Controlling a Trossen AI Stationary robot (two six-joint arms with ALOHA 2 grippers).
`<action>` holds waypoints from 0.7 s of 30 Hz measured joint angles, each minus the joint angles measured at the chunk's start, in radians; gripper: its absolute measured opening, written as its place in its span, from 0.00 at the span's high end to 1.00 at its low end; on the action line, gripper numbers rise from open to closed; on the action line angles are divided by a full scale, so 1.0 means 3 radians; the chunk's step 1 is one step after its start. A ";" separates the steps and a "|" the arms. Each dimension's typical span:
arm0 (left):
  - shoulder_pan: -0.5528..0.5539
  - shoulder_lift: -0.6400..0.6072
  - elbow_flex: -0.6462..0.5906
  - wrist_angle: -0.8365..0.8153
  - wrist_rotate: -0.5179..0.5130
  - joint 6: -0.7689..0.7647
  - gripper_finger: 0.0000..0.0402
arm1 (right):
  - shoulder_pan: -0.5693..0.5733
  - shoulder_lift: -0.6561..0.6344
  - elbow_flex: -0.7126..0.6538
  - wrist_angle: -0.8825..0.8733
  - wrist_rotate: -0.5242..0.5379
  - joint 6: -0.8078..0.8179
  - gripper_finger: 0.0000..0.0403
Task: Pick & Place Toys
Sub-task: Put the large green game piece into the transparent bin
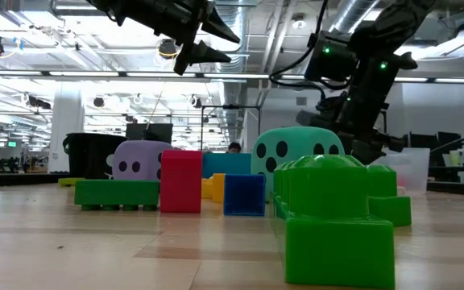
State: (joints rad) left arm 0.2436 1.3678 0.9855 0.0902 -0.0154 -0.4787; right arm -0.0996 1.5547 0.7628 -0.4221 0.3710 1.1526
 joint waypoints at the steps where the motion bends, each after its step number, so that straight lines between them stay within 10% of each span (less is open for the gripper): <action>1: 0.0000 0.0000 0.0000 0.0000 0.0000 0.0001 0.49 | -0.0024 0.0000 0.0000 0.0001 -0.0001 0.0000 0.36; 21: 0.0000 0.0000 0.0000 0.0001 0.0011 -0.0001 0.49 | -0.0472 0.0011 0.0001 -0.0046 0.0076 0.0123 0.37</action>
State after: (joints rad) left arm 0.2436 1.3678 0.9855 0.0906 -0.0120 -0.4789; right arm -0.2413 1.5581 0.7631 -0.4359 0.3939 1.1896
